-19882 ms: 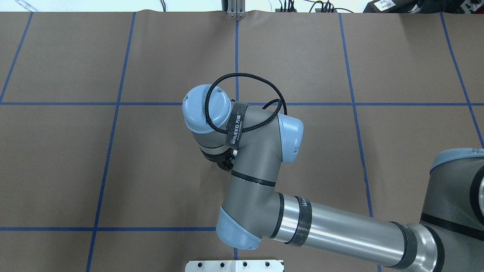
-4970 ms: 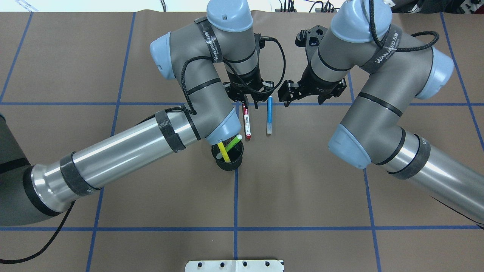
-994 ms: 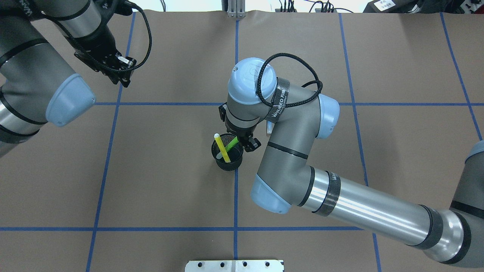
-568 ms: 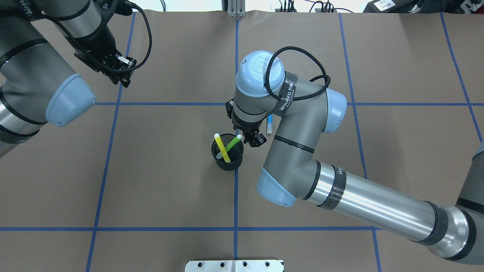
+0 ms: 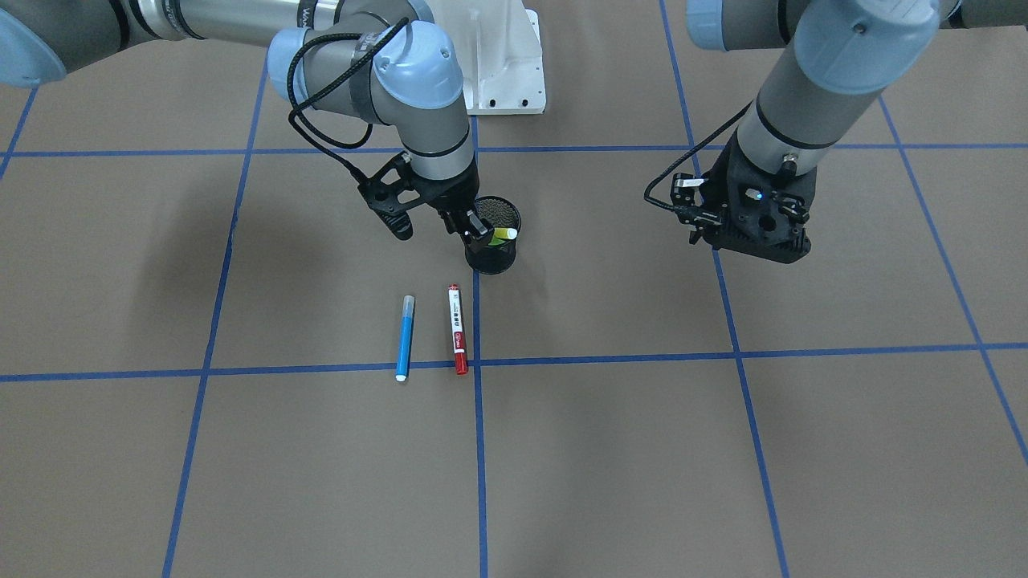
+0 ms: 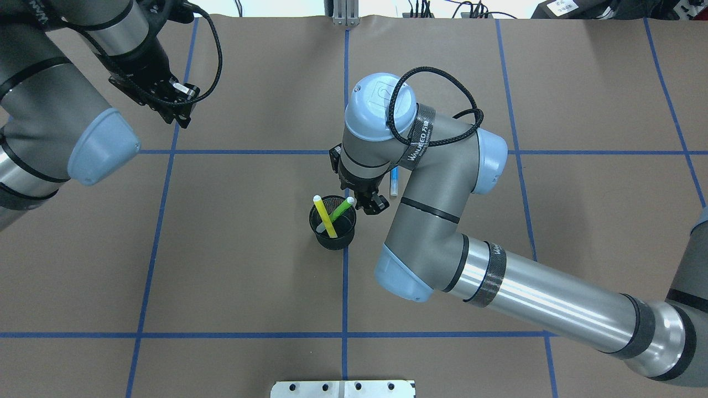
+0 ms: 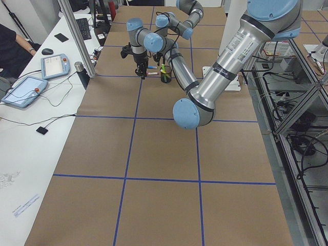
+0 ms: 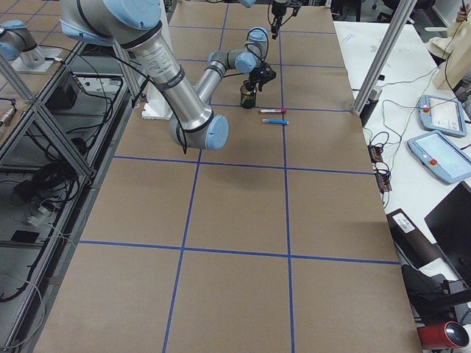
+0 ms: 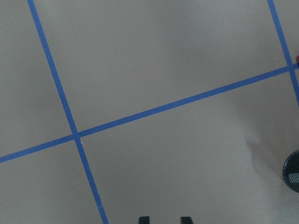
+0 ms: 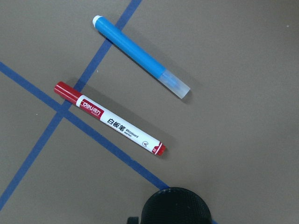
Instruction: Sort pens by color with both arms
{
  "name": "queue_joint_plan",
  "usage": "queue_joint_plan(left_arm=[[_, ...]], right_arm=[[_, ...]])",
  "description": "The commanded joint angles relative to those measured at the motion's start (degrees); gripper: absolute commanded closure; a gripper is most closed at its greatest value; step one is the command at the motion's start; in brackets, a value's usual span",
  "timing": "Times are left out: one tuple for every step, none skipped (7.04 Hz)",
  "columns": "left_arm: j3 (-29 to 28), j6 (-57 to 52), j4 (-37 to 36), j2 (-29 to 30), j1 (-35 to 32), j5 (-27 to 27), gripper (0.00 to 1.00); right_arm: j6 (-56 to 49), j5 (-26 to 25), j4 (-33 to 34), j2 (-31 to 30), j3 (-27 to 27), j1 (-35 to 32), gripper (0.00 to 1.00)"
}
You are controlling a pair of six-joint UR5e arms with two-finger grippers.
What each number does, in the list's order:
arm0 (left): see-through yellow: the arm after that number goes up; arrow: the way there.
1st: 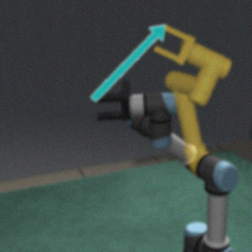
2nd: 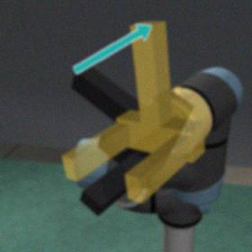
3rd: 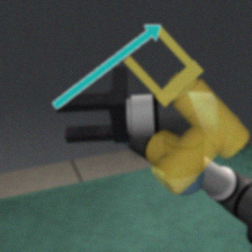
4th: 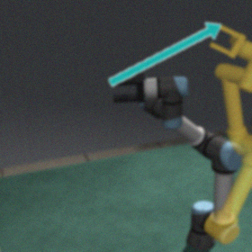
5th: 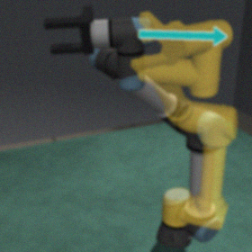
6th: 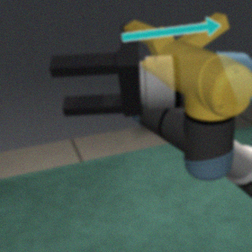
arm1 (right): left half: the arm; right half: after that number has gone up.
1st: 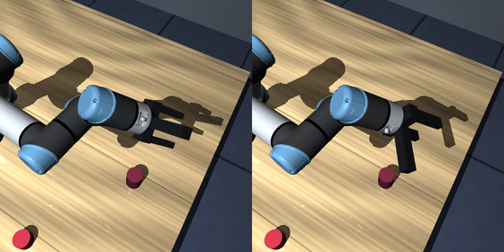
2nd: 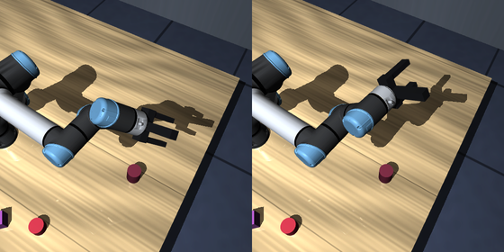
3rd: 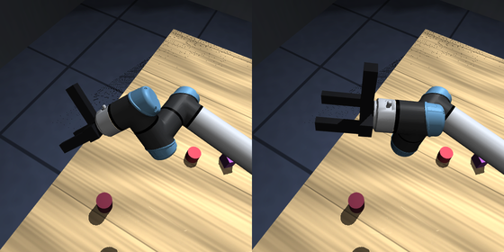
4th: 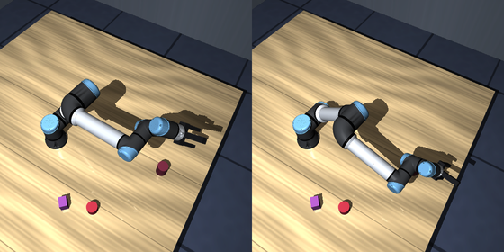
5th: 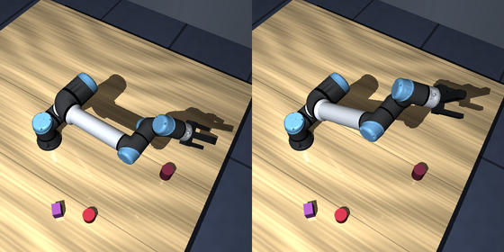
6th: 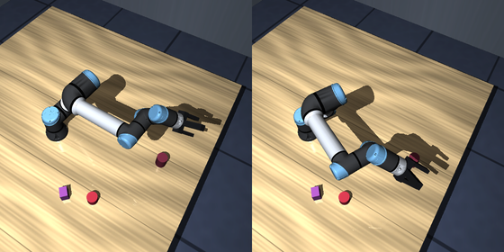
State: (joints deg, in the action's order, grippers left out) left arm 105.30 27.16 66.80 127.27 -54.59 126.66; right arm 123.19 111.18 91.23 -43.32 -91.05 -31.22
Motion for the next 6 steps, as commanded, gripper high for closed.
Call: queue_joint_plan(left_arm=[[-0.01, 0.00, 0.00, -0.09, -0.08, -0.01, 0.65], [-0.01, 0.00, 0.00, -0.09, 0.00, -0.01, 0.65], [-0.09, 0.00, 0.00, 0.00, 0.01, 0.08, 0.65], [-0.18, 0.00, 0.00, 0.00, 0.01, -0.01, 0.65], [-0.18, 0.00, 0.00, 0.00, 0.01, -0.01, 0.65], [-0.18, 0.26, 0.09, 0.00, 0.09, -0.01, 0.65]], right_arm=[[0.12, -0.09, -0.09, 0.08, 0.17, 0.46, 0.47], [0.12, -0.09, -0.09, 0.08, 0.34, 0.46, 0.47], [0.04, 0.00, -0.09, -0.01, 0.35, 0.55, 0.49], [0.04, 0.00, 0.00, -0.01, 0.26, 0.55, 0.55], [0.04, 0.00, 0.00, -0.01, 0.08, 0.55, 0.60], [0.04, 0.00, 0.08, -0.01, 0.08, 0.55, 0.62]])
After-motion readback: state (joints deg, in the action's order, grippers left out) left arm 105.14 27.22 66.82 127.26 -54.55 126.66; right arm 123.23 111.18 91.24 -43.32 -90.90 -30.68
